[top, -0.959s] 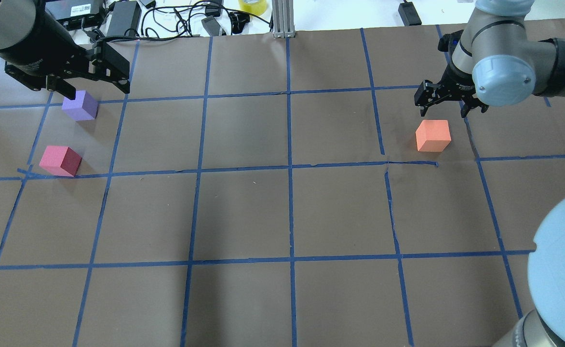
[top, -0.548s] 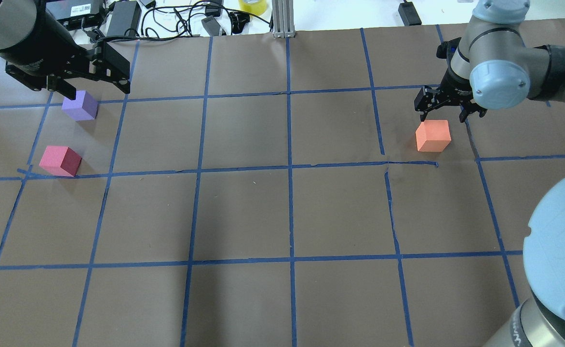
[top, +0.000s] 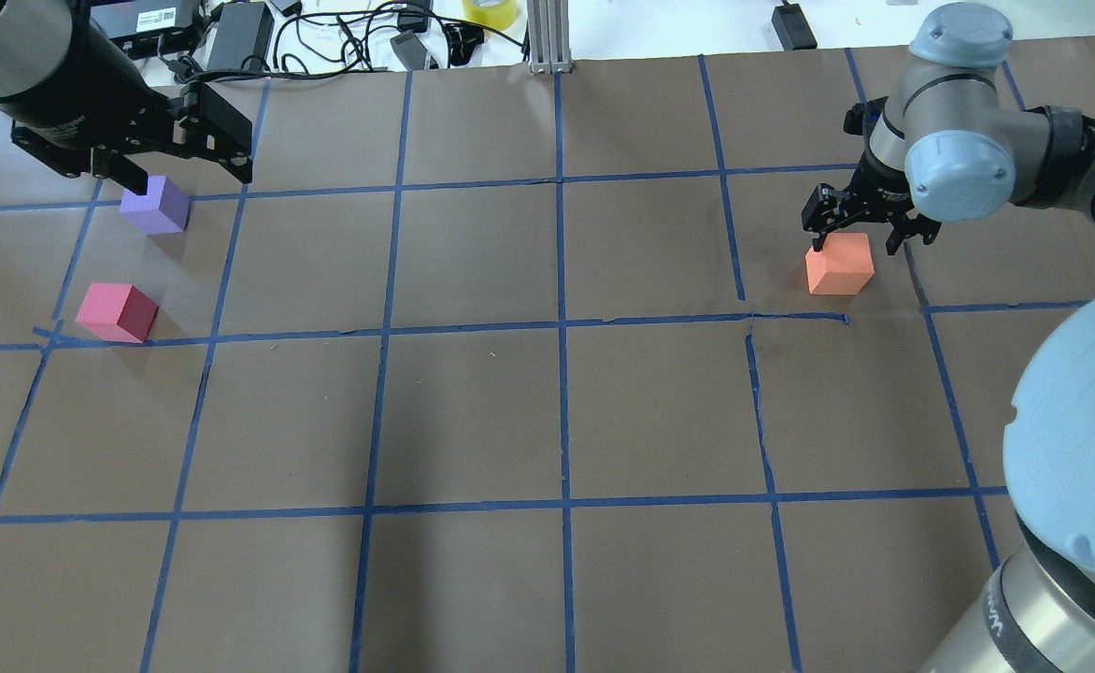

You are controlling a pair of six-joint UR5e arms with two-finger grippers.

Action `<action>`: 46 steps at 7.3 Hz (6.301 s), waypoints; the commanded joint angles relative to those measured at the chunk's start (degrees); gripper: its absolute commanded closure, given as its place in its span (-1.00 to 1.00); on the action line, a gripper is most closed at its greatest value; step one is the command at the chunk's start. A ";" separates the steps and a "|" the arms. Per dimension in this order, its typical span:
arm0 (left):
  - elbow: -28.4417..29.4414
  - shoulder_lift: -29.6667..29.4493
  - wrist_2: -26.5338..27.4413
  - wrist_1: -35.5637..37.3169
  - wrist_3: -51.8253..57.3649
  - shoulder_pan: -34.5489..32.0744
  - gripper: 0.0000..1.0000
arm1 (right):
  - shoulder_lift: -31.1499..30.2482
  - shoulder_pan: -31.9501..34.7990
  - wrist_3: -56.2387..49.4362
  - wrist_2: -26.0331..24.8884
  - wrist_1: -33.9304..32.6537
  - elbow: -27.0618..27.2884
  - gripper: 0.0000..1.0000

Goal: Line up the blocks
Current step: 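Close the right gripper on the orange cube and lift it, then carry the orange cube toward the table center and set it down, then open the right gripper and raise it away from the orange cube, then reach the left gripper to the orange cube and grasp it while the right arm withdraws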

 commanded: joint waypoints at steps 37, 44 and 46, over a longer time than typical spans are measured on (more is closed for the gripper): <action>3.07 -4.15 -1.05 0.16 2.45 1.32 -1.00 | 14.23 33.58 32.03 2.92 9.46 -29.19 -1.00; 3.24 -26.98 -0.88 21.12 -10.81 -13.77 -1.00 | -20.27 19.01 13.59 1.77 16.17 -6.94 -1.00; 3.42 -34.19 -0.97 29.22 -17.39 -17.99 -1.00 | -29.10 16.70 11.99 -1.19 17.04 -0.82 -1.00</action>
